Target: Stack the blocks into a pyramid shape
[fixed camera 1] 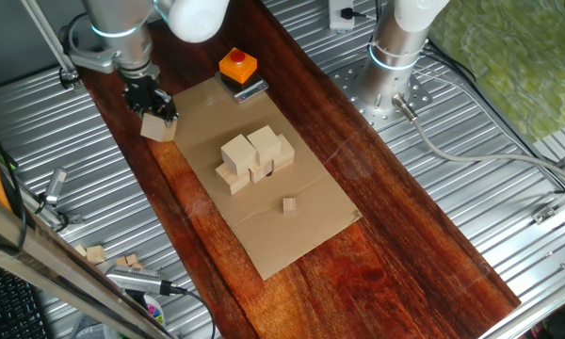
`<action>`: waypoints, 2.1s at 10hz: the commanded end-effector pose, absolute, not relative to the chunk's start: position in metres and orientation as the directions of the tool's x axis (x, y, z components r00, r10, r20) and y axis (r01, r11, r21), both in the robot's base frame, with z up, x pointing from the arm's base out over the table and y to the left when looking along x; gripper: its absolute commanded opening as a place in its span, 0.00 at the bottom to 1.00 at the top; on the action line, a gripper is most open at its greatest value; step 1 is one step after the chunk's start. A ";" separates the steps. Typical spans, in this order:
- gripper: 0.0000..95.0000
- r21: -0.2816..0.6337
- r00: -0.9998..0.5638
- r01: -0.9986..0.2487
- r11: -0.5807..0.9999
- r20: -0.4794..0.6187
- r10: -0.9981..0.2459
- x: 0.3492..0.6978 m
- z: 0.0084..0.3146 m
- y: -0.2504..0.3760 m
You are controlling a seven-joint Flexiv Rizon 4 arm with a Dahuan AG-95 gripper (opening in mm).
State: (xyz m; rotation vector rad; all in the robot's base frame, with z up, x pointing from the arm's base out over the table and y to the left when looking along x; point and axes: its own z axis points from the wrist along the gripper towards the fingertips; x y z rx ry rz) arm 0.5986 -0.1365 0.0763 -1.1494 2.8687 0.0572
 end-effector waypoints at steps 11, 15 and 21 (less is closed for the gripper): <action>0.00 0.020 -0.718 -0.695 0.718 -0.067 -0.693 0.624 0.059 -0.155; 0.00 0.023 -0.711 -0.702 0.712 -0.074 -0.699 0.626 0.057 -0.157; 0.00 0.058 -0.722 -0.691 0.720 -0.095 -0.686 0.634 0.049 -0.168</action>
